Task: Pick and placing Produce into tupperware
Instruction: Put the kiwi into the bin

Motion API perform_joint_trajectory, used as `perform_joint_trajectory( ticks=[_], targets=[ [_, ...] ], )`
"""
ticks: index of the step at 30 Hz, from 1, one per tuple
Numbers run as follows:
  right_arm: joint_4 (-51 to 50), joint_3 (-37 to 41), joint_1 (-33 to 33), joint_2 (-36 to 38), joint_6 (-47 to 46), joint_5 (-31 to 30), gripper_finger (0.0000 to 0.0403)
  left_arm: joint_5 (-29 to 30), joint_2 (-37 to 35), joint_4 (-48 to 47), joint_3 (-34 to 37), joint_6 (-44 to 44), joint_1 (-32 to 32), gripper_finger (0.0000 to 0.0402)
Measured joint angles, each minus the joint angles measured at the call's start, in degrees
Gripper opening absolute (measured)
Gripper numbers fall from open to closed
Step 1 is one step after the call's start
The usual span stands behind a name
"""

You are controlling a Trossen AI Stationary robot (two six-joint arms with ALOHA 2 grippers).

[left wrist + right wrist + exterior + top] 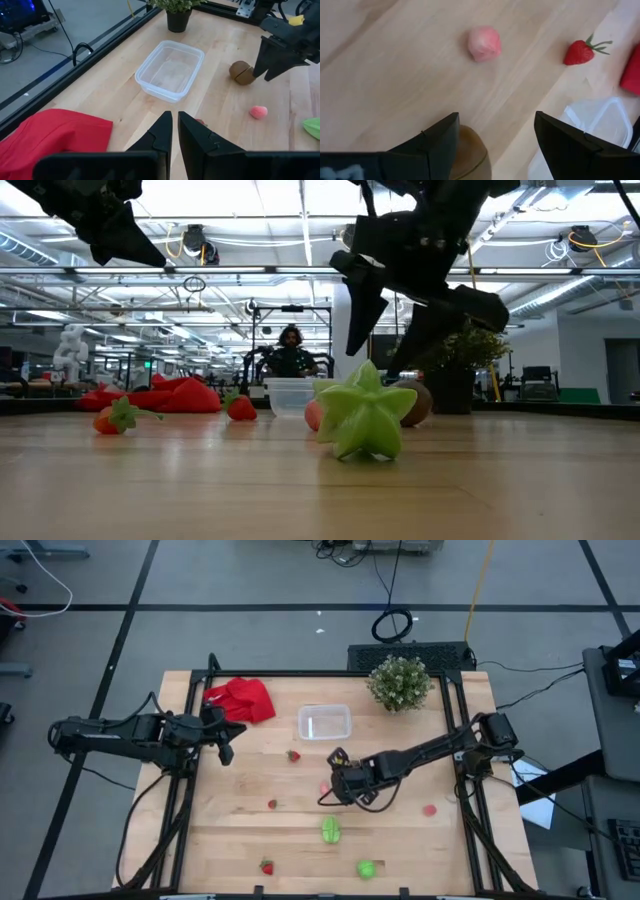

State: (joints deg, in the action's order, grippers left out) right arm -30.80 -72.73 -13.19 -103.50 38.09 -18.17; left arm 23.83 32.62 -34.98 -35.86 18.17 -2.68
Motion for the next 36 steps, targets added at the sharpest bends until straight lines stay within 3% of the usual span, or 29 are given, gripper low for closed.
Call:
perform_joint_trajectory(
  ticks=[8,23,36],
  targets=[
    [-2.83,0.0,-1.8,0.02,-0.32,-6.09,0.0249,0.0,0.02,0.09,0.0,0.9,0.0,0.0033],
    [-5.58,0.0,-5.48,0.78,-14.58,-5.82,0.0249,-1.86,0.0,2.1,0.0,1.79,0.02,0.0033],
    [-2.85,0.0,-9.23,5.92,-20.91,-5.55,0.0249,-2.81,0.02,2.14,0.02,3.44,0.01,0.0033]
  ],
)
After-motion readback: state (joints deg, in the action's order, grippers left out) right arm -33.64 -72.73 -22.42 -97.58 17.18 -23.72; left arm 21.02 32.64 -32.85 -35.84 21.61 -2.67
